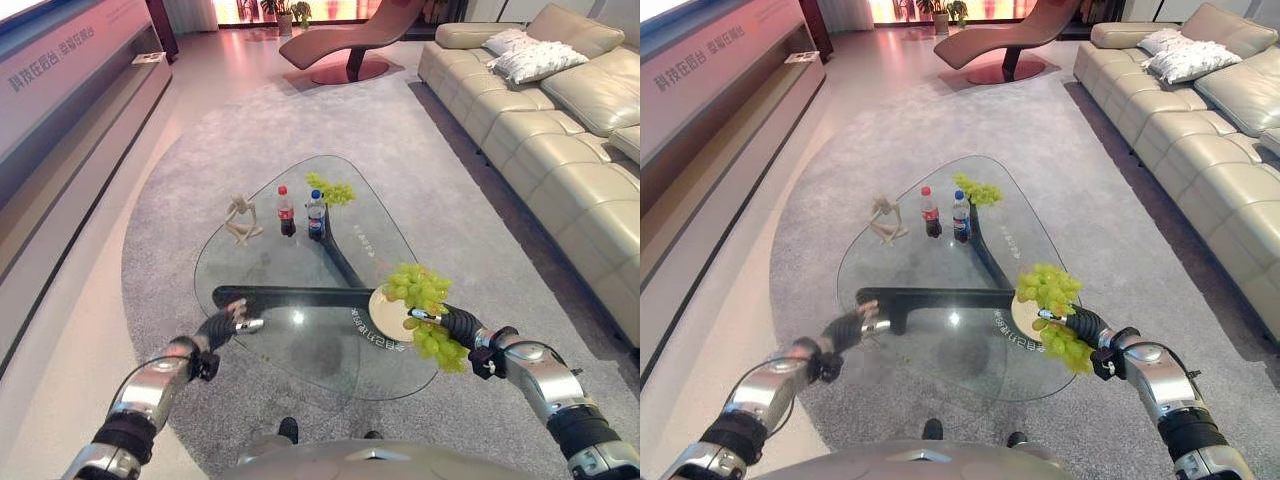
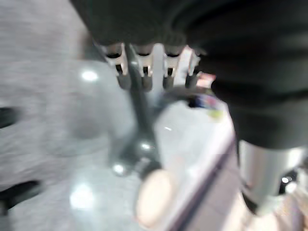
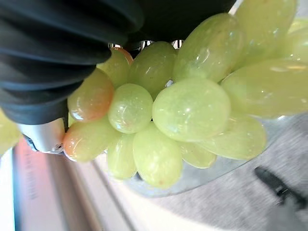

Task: Pick up fruits into the plate

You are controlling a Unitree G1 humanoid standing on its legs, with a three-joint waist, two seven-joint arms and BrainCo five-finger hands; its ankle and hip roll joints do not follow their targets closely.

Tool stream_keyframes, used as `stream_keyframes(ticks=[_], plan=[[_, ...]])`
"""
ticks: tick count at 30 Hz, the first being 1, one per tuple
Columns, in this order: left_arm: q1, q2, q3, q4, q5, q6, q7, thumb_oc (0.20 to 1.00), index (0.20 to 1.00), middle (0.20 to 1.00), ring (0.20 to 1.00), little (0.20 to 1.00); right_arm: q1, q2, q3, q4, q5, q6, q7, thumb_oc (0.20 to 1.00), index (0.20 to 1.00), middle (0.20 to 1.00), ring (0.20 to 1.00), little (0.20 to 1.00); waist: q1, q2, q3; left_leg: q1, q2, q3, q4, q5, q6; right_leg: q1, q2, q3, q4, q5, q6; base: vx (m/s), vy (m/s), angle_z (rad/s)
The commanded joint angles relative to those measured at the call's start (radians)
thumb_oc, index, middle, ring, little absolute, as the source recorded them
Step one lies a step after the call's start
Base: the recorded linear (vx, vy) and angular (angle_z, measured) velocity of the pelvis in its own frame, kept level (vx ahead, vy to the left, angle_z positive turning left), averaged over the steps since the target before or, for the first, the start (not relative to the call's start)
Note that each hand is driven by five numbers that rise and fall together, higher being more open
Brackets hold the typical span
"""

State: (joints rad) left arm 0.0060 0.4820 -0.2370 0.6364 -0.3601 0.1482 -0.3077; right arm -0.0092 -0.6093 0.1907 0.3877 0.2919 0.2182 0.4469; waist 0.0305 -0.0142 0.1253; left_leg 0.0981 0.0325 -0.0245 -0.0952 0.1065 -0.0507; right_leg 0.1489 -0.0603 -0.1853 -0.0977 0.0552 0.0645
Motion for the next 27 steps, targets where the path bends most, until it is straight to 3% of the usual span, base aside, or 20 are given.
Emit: stream_keyframes(ticks=[1, 10, 16, 19, 27], plan=[[-0.065, -0.028, 0.0, 0.176, 0.1, -0.072, 0.062, 1.0, 1.0, 1.0, 1.0, 1.0, -0.148, -0.024, -0.012, 0.068, -0.042, -0.082, -0.088, 0.2, 0.2, 0.2, 0.2, 0.2, 0.028, -0.016, 0.043, 0.092, -0.004, 0.067, 0.018, -0.197, 0.004, 0.033, -0.048, -0.034, 0.04, -0.098, 0.057, -0.01, -0.09, 0.02], [-0.166, -0.08, -0.073, 0.51, 0.168, -0.107, 0.207, 1.0, 1.0, 1.0, 1.0, 1.0, -0.386, -0.072, 0.111, 0.304, -0.223, -0.043, -0.271, 0.2, 0.2, 0.2, 0.2, 0.2, 0.038, -0.006, 0.123, 0.01, -0.005, 0.024, 0.044, -0.19, 0.01, -0.051, -0.037, -0.009, 0.097, -0.119, 0.04, -0.08, -0.076, 0.05], [-0.202, -0.093, -0.106, 0.523, 0.168, -0.117, 0.213, 1.0, 1.0, 1.0, 1.0, 1.0, -0.488, -0.097, 0.147, 0.407, -0.284, -0.025, -0.315, 0.2, 0.2, 0.2, 0.2, 0.2, 0.046, 0.017, 0.162, -0.015, -0.011, -0.007, 0.05, -0.187, 0.01, -0.076, -0.033, -0.009, 0.118, -0.129, 0.028, -0.07, -0.017, 0.14], [-0.264, -0.101, -0.159, 0.507, 0.134, -0.133, 0.221, 1.0, 1.0, 1.0, 1.0, 1.0, -0.593, -0.119, 0.171, 0.503, -0.303, -0.017, -0.372, 0.2, 0.2, 0.2, 0.2, 0.2, 0.051, 0.053, 0.215, -0.067, -0.021, -0.049, 0.062, -0.174, 0.008, -0.126, -0.033, -0.02, 0.151, -0.143, 0.015, -0.17, 0.021, 0.17], [-0.352, -0.115, -0.236, 0.496, 0.09, -0.16, 0.255, 1.0, 1.0, 1.0, 1.0, 1.0, -0.738, -0.129, 0.215, 0.611, -0.285, -0.013, -0.446, 0.2, 0.2, 0.2, 0.2, 0.2, 0.051, 0.091, 0.303, -0.161, -0.04, -0.086, 0.073, -0.144, 0.006, -0.22, -0.036, -0.031, 0.179, -0.136, -0.003, -0.14, 0.017, 0.1]])
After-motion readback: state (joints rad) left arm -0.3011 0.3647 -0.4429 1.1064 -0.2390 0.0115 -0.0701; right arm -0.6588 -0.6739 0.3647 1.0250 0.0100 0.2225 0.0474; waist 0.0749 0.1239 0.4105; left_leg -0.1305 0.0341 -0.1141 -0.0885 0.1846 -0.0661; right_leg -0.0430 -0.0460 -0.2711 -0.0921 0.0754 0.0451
